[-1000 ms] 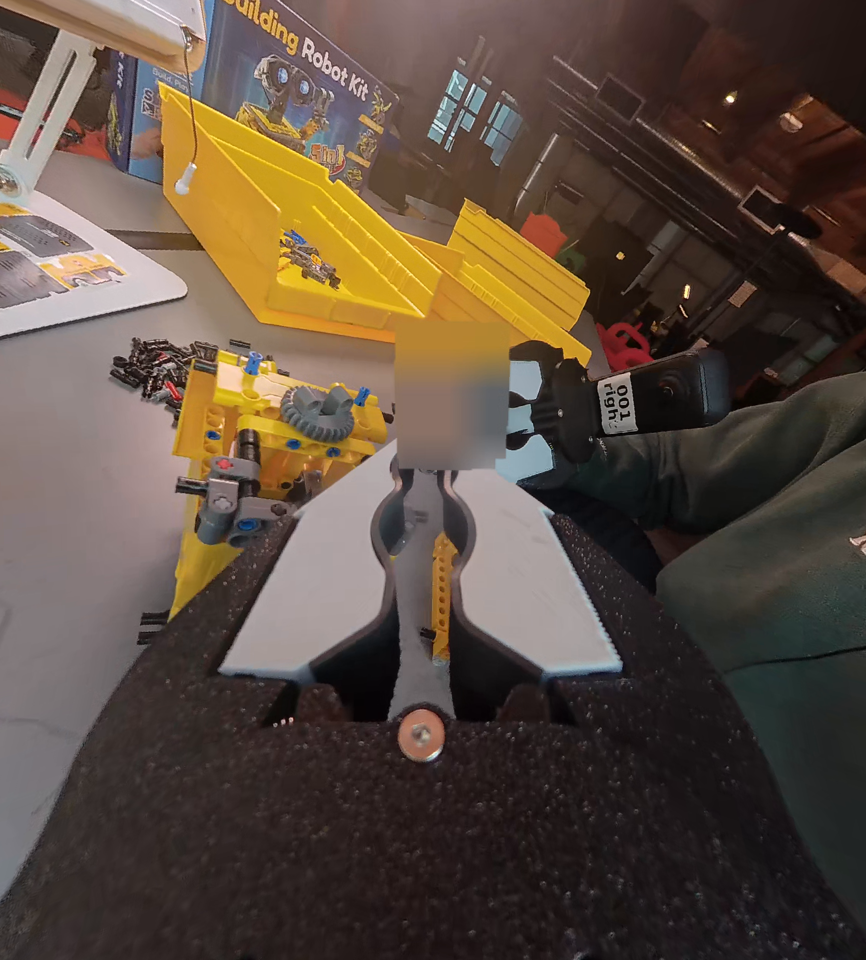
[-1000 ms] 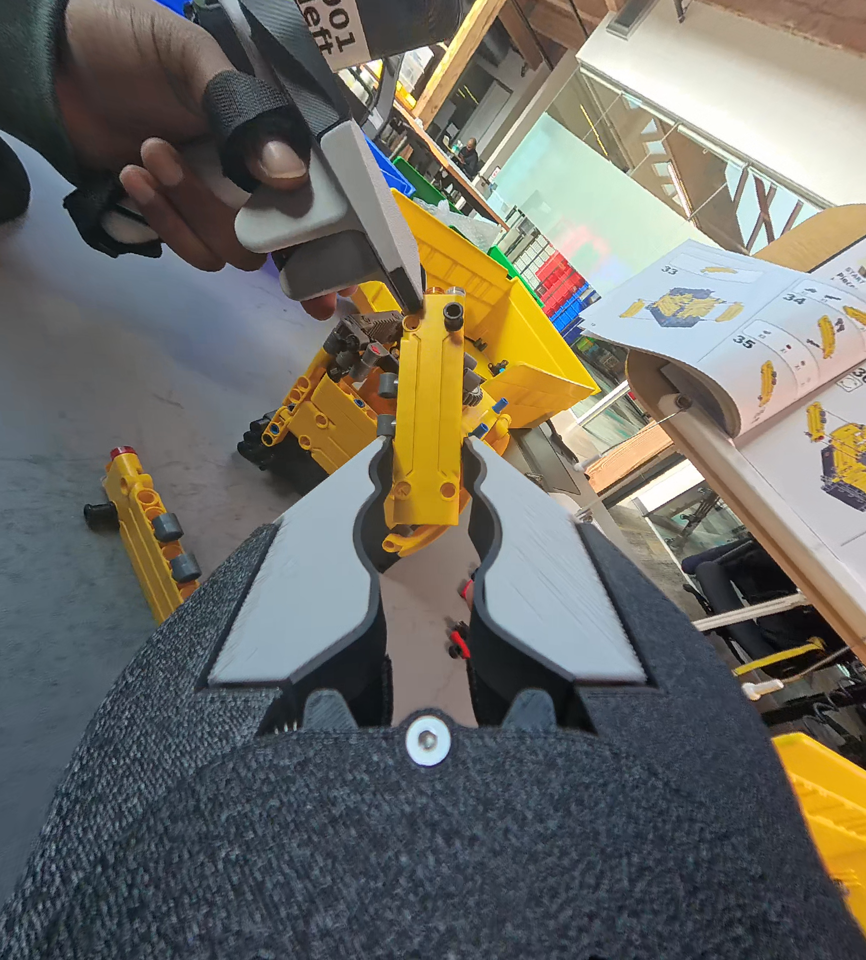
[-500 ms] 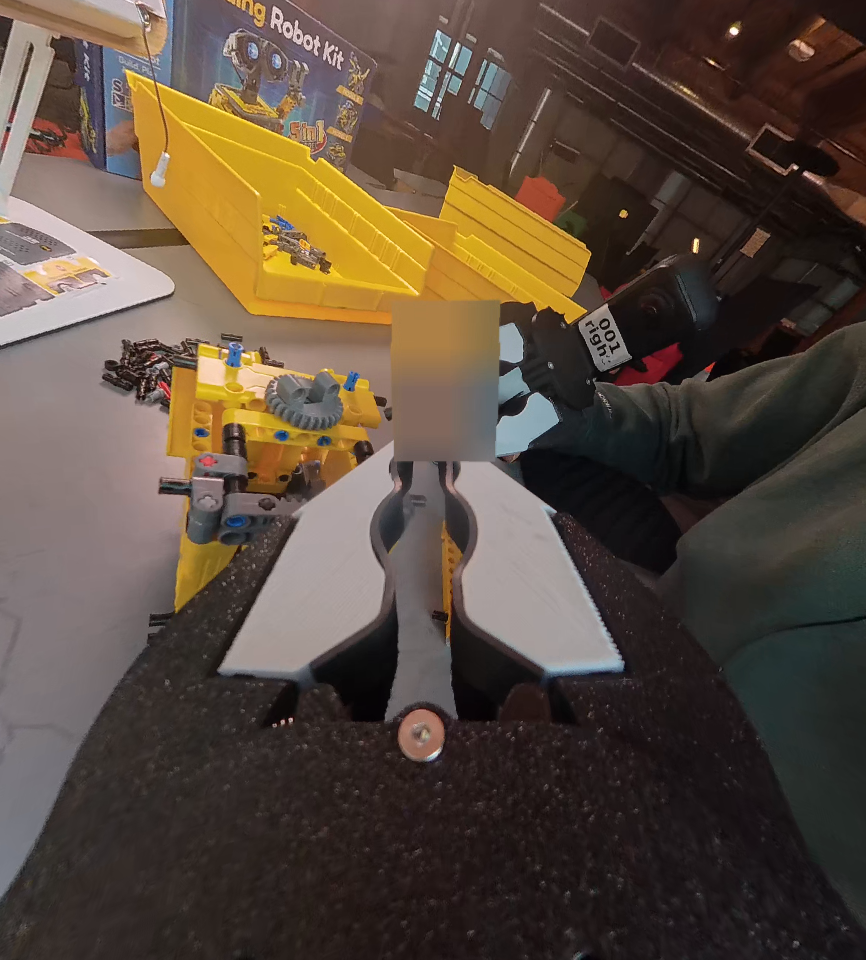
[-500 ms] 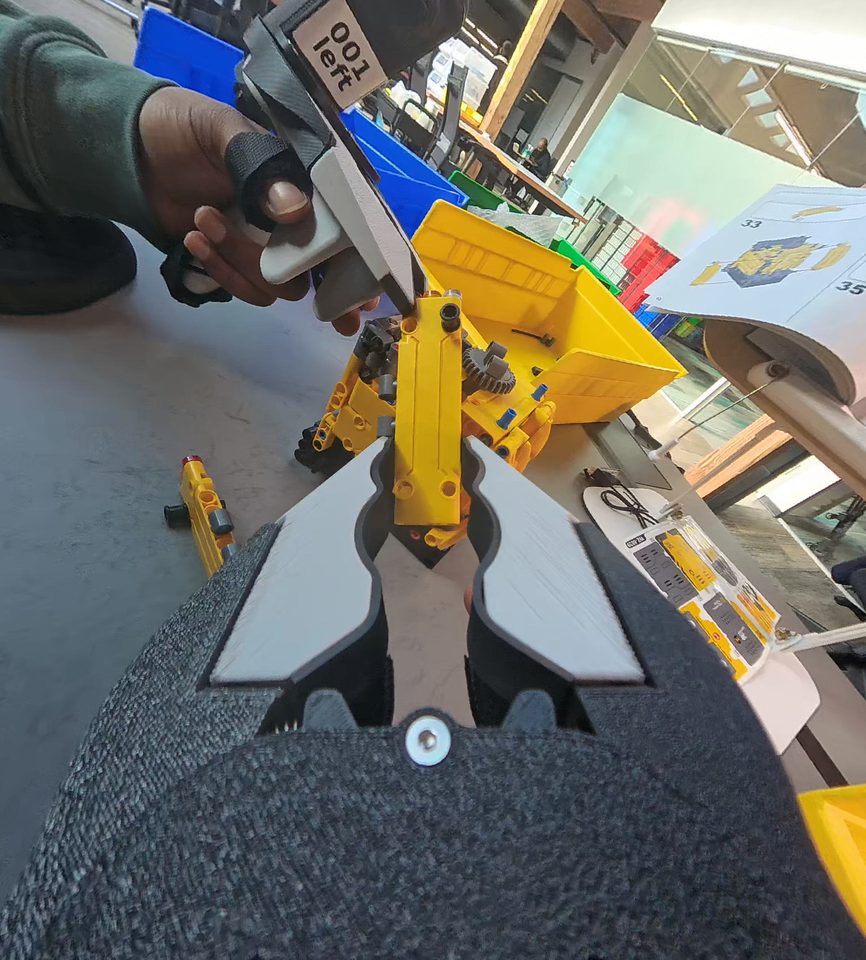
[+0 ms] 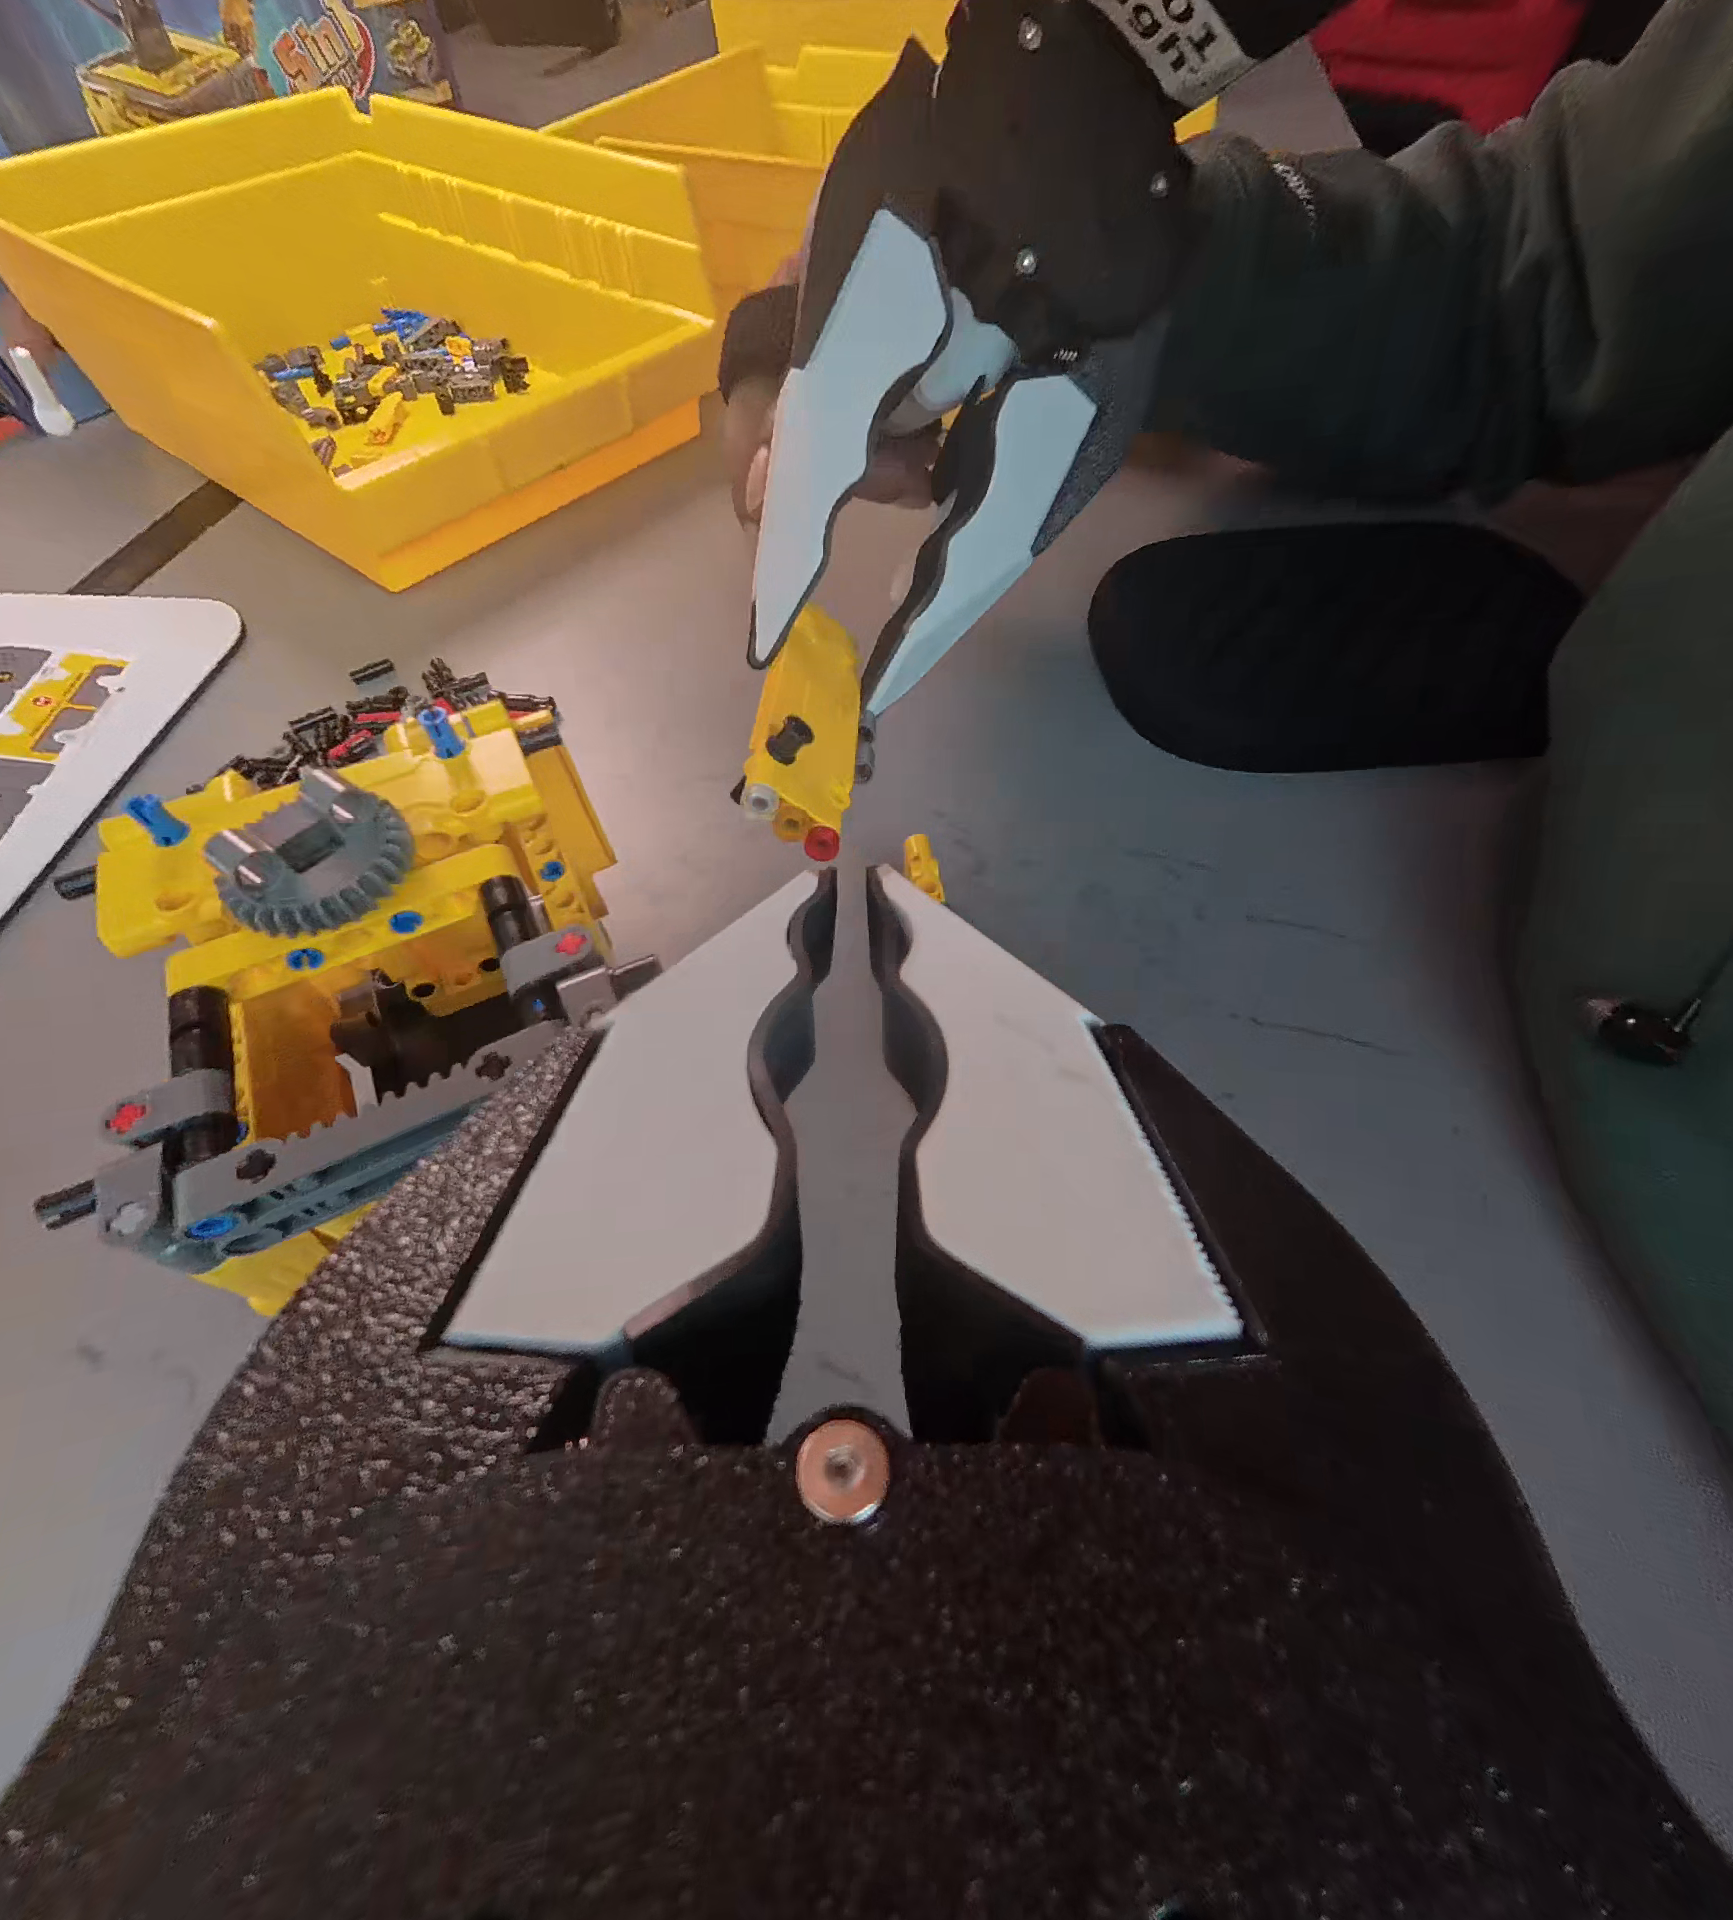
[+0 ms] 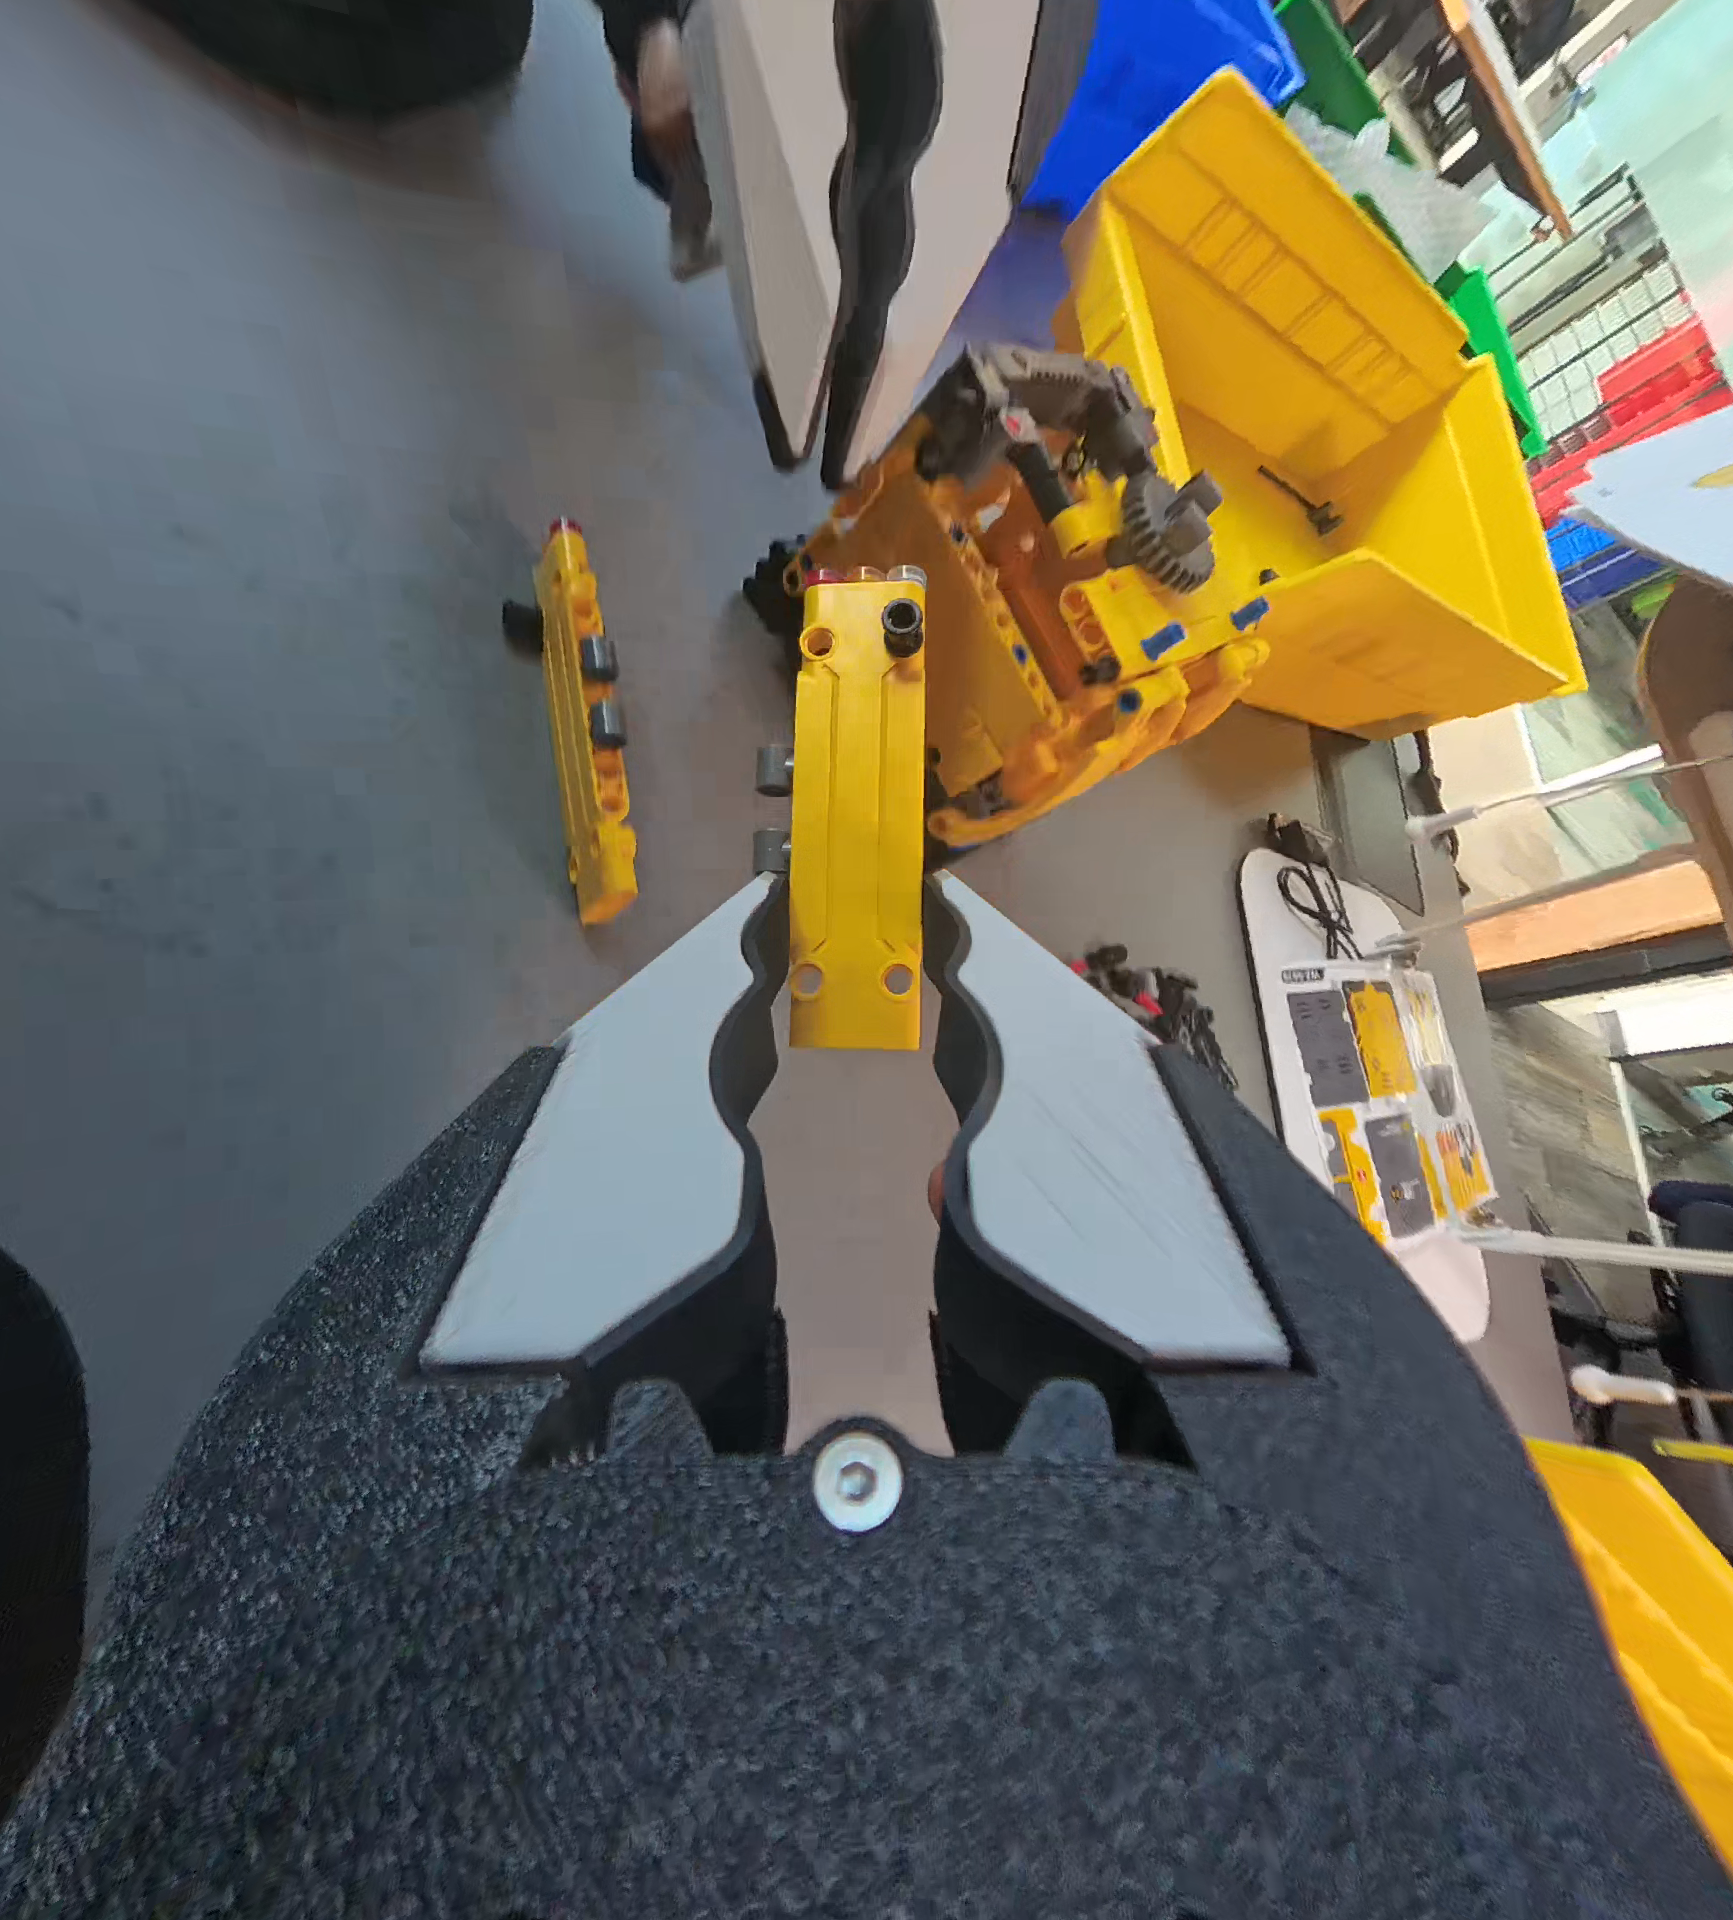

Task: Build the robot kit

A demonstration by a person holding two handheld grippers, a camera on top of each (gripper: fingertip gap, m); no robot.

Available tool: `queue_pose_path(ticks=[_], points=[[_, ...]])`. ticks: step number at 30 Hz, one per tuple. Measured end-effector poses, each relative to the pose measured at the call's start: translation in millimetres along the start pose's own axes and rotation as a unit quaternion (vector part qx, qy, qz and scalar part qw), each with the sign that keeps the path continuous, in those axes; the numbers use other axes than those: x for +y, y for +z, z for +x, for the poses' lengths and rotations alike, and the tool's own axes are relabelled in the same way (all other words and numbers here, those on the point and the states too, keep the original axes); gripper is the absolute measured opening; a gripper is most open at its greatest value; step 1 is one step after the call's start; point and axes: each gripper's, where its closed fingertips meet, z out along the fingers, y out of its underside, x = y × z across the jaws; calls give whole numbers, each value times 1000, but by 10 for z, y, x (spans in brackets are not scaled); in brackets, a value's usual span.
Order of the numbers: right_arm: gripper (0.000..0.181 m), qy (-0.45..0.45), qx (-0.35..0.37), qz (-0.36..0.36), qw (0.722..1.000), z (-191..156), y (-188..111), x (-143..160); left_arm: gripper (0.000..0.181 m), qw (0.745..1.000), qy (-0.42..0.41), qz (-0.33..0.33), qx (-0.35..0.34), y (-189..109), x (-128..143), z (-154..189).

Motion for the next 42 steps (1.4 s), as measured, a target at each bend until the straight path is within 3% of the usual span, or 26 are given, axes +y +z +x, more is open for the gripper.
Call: queue_pose_path(ticks=[3, 7, 14, 17, 26, 30, 34, 38, 42], points=[[25, 12, -25, -59, 998, -131, -105, 279, 9, 999, 4, -16, 34, -63, -13, 110], [25, 49, -69, -101, 991, -335, -209, 481, 15, 990, 4, -102, 93, -88, 234, 305], [25, 81, -107, -144, 981, -467, -192, 673, 20, 976, 17, -200, 81, 74, 595, 350], [25, 96, -111, -140, 979, -467, -193, 680, 9, 976, 16, -210, 59, 111, 658, 312], [30, 120, -111, -134, 977, -429, -242, 668, 7, 981, -33, -189, 15, 73, 657, 197], [36, 120, -91, -109, 983, -326, -265, 526, 7, 986, -50, -161, 12, 24, 557, 186], [41, 94, -62, -36, 993, -216, -229, 91, 7, 988, -77, -133, 11, -21, 404, 154], [49, 14, 4, 18, 1000, -114, -106, -347, 7, 989, -113, -99, -4, -105, 179, 73], [51, -84, 86, 35, 992, 29, 37, -596, 7, 987, -143, -76, -14, -173, 3, 1]])
